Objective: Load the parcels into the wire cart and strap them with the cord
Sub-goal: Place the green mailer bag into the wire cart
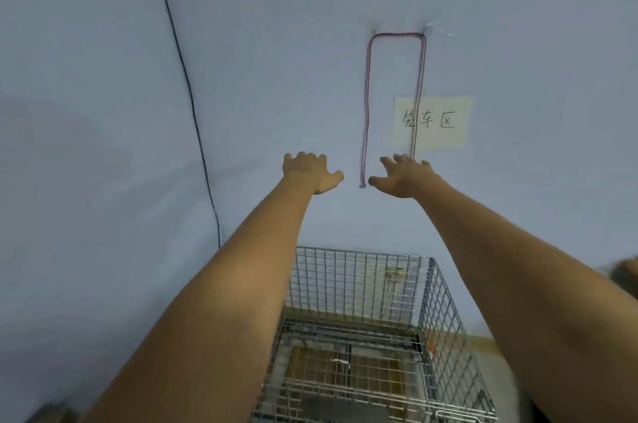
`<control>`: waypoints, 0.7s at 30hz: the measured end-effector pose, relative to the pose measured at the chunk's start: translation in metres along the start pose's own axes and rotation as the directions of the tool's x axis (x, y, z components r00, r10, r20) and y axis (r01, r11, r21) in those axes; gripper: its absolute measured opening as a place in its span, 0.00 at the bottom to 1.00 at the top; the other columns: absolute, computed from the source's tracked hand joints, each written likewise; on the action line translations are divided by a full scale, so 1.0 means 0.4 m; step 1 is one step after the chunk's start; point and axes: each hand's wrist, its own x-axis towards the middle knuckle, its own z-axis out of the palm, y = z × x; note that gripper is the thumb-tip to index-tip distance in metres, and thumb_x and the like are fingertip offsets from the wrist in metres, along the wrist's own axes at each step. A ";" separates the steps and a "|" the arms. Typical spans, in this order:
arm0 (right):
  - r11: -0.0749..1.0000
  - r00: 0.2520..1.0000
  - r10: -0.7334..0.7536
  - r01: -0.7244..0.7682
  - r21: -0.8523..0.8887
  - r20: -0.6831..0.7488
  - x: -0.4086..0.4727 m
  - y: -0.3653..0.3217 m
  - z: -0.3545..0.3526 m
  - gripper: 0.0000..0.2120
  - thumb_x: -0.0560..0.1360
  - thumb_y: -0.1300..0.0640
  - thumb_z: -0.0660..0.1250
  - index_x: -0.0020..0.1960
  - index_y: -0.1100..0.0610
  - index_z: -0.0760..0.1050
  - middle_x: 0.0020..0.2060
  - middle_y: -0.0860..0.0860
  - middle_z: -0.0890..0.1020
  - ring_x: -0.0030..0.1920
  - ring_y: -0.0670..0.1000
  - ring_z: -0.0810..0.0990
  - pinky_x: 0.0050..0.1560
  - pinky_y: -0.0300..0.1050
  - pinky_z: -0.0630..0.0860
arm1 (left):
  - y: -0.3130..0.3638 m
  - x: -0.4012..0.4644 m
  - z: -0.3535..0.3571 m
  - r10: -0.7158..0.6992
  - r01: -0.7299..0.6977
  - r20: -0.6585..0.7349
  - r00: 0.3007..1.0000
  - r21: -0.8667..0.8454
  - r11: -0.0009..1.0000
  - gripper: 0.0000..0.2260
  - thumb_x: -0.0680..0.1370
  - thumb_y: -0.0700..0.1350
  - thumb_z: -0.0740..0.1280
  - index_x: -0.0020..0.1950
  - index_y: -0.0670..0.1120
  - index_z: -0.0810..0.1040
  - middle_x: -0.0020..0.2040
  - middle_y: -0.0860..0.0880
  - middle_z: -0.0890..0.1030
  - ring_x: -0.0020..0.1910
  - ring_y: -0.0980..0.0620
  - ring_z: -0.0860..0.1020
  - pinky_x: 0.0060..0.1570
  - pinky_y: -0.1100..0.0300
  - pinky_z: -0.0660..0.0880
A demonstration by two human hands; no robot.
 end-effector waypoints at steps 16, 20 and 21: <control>0.881 0.872 -0.461 0.471 -0.030 0.164 0.360 -0.756 0.401 0.38 0.77 0.34 0.54 0.79 0.49 0.47 0.79 0.53 0.50 0.78 0.55 0.49 0.75 0.62 0.49 | -0.768 0.020 0.424 -0.370 0.372 0.070 0.926 -0.021 0.928 0.27 0.78 0.62 0.54 0.68 0.45 0.70 0.66 0.44 0.74 0.66 0.43 0.70 0.67 0.46 0.62; 0.858 0.839 -0.503 0.514 -0.001 0.207 0.414 -0.880 0.483 0.37 0.77 0.34 0.54 0.79 0.50 0.48 0.79 0.53 0.50 0.78 0.55 0.49 0.75 0.61 0.49 | -0.901 0.024 0.504 -0.425 0.426 0.086 0.901 0.008 0.905 0.27 0.78 0.62 0.54 0.68 0.45 0.70 0.65 0.44 0.74 0.64 0.42 0.71 0.63 0.48 0.65; 0.851 0.830 -0.514 0.525 0.009 0.216 0.423 -0.907 0.502 0.38 0.77 0.34 0.54 0.79 0.50 0.48 0.79 0.53 0.50 0.78 0.55 0.49 0.75 0.61 0.49 | -0.926 0.023 0.520 -0.435 0.435 0.087 0.896 0.023 0.900 0.27 0.78 0.62 0.54 0.68 0.44 0.70 0.64 0.43 0.75 0.63 0.42 0.72 0.61 0.49 0.66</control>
